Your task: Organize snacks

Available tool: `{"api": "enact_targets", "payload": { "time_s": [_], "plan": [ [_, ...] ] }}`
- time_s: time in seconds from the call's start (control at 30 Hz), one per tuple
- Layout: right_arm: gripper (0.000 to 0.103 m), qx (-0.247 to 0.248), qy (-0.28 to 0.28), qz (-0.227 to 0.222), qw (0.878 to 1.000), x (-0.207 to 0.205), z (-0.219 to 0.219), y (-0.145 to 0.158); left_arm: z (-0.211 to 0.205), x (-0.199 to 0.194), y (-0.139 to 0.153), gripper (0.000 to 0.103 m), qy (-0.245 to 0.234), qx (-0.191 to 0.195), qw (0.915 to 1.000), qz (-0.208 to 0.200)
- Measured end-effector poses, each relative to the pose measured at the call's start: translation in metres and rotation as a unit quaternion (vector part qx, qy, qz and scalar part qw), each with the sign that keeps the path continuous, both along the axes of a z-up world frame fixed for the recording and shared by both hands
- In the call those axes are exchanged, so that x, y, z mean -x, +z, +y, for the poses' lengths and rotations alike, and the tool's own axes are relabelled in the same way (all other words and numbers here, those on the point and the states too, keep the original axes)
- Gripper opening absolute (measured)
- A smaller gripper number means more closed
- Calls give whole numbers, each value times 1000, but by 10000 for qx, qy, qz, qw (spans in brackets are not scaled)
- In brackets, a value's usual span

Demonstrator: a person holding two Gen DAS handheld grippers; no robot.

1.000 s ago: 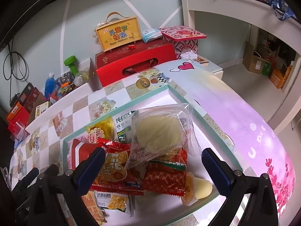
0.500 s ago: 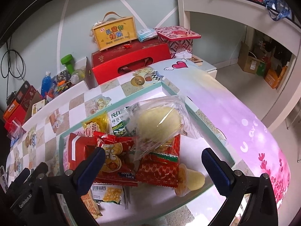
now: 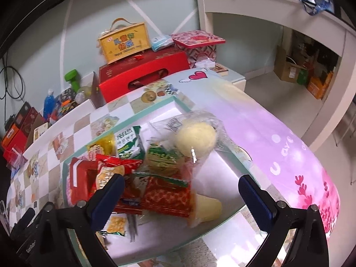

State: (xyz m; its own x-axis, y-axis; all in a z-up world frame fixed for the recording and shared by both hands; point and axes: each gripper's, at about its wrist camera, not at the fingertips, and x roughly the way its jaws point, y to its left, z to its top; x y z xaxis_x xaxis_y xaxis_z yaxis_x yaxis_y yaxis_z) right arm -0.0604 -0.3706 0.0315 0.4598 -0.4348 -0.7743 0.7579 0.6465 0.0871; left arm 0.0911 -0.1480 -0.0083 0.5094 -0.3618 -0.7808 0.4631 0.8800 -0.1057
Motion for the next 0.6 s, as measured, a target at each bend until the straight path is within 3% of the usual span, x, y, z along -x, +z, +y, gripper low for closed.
{"api": "enact_targets", "payload": {
  "time_s": [0.2,0.43,0.6],
  "plan": [
    [103,0,6,-12,10000,0,-1,1,1,0,-1,103,99,-130,9999,-12],
    [103,86,435,78,9990,-14,22,1,5,11,3,103,314,-604,9973,-266],
    [103,115,748,101,9971,-20,47,1,22,18,1,103,437,-619,9970,-136]
  ]
}}
